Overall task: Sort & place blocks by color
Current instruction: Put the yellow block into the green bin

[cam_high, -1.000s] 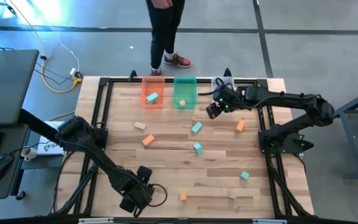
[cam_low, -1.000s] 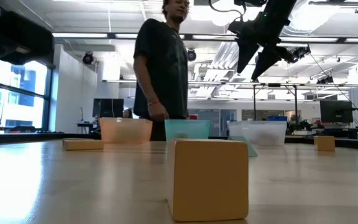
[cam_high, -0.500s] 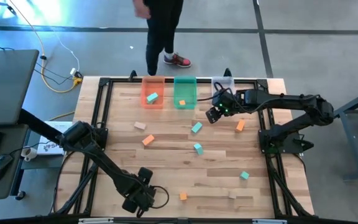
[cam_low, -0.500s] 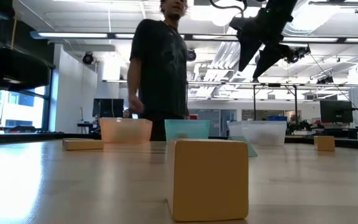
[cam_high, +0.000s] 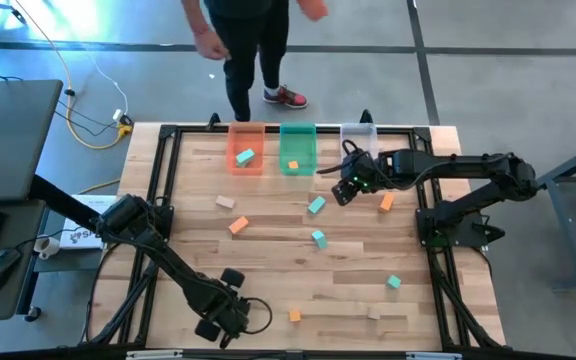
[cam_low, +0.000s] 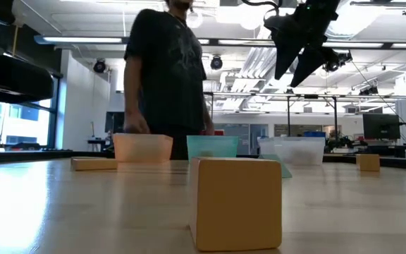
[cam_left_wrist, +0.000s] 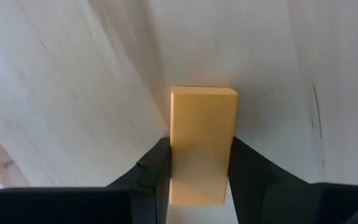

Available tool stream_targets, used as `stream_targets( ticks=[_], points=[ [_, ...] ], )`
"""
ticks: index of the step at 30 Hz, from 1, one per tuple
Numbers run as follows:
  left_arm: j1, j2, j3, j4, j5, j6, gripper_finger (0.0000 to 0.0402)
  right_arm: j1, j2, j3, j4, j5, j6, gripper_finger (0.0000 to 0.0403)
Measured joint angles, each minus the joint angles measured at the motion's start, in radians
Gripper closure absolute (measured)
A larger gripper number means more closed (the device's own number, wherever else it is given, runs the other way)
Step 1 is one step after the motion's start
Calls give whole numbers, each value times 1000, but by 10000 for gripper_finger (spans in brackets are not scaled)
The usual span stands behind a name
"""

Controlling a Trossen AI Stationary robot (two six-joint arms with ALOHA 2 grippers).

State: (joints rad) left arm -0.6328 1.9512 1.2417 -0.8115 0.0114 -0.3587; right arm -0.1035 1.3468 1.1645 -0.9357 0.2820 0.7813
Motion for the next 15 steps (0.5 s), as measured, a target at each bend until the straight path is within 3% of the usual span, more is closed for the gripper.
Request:
stream_targets(
  ticks=[15],
  points=[
    [151, -171, -4, -2, -65, 42, 304, 51, 0, -1, 15, -59, -4, 164]
  ],
)
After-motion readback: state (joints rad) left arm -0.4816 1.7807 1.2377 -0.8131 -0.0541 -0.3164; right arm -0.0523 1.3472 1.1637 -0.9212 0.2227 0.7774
